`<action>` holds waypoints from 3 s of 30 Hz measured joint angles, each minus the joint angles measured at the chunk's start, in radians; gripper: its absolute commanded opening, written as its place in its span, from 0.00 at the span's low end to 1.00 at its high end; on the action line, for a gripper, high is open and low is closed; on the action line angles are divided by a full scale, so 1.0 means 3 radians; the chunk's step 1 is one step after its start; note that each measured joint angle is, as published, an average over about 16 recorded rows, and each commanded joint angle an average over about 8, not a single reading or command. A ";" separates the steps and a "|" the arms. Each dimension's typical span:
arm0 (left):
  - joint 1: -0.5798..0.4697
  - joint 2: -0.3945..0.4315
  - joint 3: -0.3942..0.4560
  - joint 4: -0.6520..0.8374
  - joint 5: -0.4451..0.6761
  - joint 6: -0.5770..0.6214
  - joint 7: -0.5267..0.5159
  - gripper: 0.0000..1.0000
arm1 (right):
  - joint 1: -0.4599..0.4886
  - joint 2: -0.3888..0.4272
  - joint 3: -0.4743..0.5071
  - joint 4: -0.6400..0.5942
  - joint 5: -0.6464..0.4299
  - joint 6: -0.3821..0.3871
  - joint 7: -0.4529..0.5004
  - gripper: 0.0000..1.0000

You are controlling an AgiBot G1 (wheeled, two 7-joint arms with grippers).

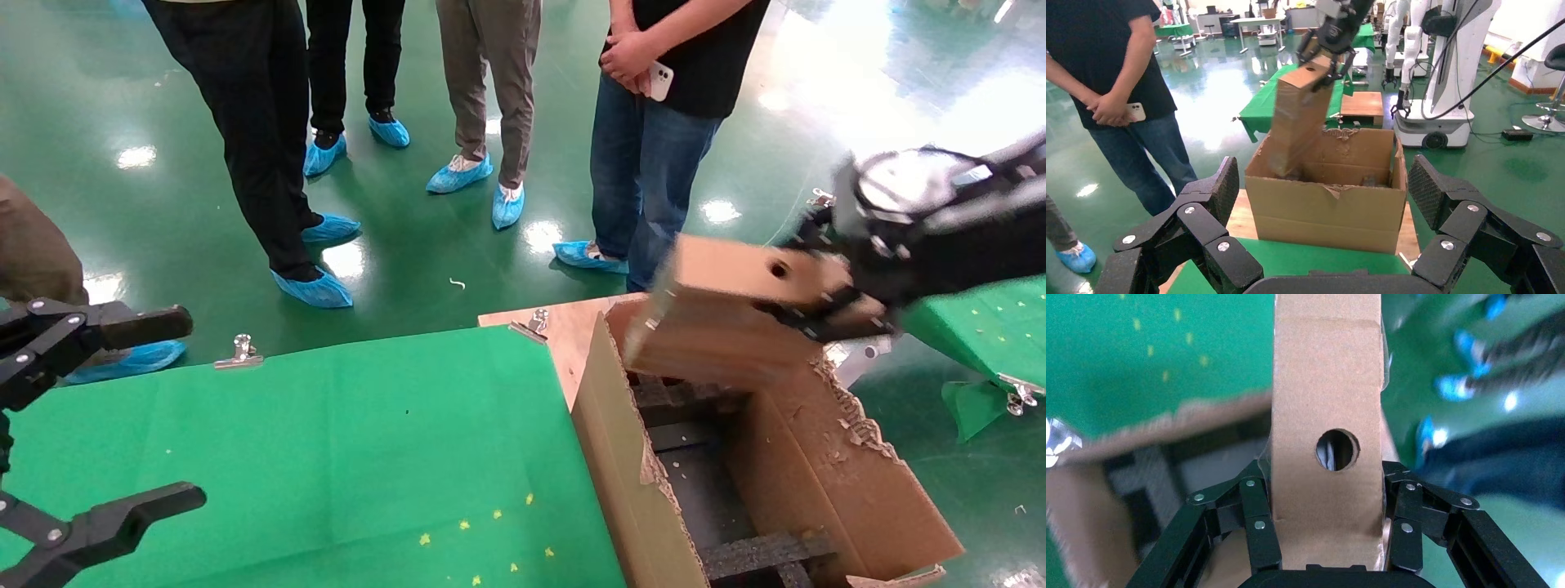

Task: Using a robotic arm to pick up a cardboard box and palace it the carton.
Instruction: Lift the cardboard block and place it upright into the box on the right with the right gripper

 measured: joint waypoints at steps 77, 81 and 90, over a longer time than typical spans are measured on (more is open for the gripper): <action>0.0001 -0.0001 0.0001 0.0002 -0.0003 -0.0002 0.0002 1.00 | -0.1026 0.0647 -0.0985 0.1085 -0.0993 0.2020 0.4158 0.00; 0.0001 -0.0001 0.0001 0.0002 -0.0003 -0.0002 0.0002 1.00 | -0.1059 0.0593 -0.1023 0.1101 -0.1167 0.2048 0.4388 0.00; 0.0001 -0.0001 0.0001 0.0002 -0.0003 -0.0003 0.0002 1.00 | -0.1128 0.0493 -0.1087 0.1109 -0.1453 0.2101 0.4753 0.00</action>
